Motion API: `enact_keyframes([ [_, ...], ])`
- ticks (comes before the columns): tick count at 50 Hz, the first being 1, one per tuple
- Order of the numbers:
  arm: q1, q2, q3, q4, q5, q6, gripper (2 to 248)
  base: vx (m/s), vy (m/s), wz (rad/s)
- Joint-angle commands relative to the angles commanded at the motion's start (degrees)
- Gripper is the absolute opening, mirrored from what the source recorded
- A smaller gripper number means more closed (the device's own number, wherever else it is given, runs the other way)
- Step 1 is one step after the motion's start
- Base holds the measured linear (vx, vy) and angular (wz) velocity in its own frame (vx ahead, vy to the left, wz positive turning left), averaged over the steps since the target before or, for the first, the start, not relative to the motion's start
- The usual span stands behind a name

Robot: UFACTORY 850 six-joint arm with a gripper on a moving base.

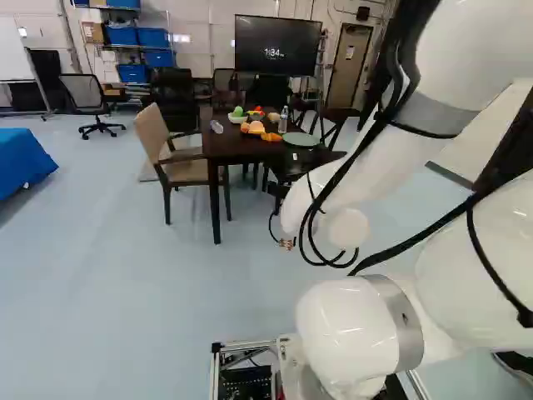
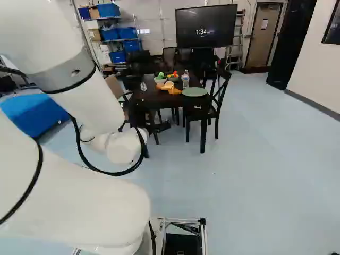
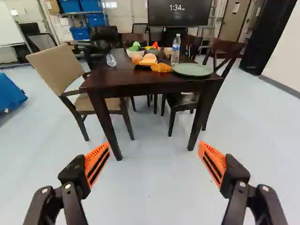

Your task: Move the croissant to the empty plate

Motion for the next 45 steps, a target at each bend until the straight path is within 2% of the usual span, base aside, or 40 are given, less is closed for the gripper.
enact_keyframes([
  [45,0.0,0.0,0.0,0.0,0.0,0.0,247,0.171,-0.004,-0.023],
])
